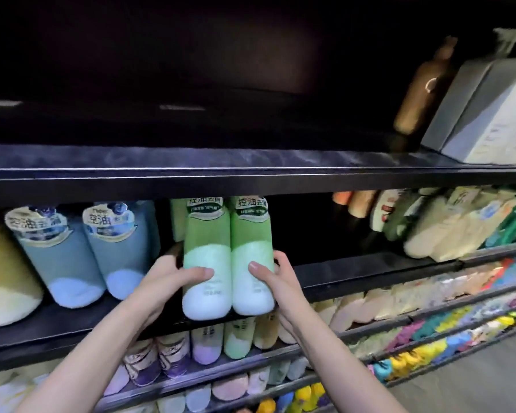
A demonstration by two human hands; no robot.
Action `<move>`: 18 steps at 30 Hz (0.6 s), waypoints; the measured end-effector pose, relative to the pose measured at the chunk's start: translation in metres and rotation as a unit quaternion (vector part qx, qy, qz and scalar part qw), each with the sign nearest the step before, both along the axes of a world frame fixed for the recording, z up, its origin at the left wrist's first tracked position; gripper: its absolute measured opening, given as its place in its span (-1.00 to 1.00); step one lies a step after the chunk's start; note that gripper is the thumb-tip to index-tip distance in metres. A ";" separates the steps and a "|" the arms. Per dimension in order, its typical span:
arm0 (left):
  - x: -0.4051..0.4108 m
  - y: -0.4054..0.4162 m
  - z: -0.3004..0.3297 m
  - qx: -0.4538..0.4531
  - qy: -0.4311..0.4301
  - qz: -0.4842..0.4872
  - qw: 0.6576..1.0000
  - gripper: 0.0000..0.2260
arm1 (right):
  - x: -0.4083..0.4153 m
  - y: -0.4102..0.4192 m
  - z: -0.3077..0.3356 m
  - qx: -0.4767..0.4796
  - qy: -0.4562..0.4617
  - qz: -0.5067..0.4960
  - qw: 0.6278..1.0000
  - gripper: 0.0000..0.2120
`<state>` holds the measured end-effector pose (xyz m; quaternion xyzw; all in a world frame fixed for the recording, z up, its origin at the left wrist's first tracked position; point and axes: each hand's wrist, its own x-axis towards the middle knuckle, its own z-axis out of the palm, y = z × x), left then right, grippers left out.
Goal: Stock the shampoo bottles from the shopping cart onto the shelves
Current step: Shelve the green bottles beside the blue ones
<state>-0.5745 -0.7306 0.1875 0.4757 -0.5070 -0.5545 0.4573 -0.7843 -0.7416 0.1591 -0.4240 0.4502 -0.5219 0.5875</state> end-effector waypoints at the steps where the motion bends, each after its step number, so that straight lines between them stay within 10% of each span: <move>1: -0.001 -0.004 -0.001 -0.001 0.002 0.011 1.000 -0.37 | 0.000 -0.010 0.000 -0.006 0.007 0.006 1.000 -0.41; 18: 0.002 -0.026 -0.028 -0.095 -0.104 0.131 0.981 -0.17 | 0.000 -0.058 -0.029 -0.139 0.078 0.050 0.986 -0.18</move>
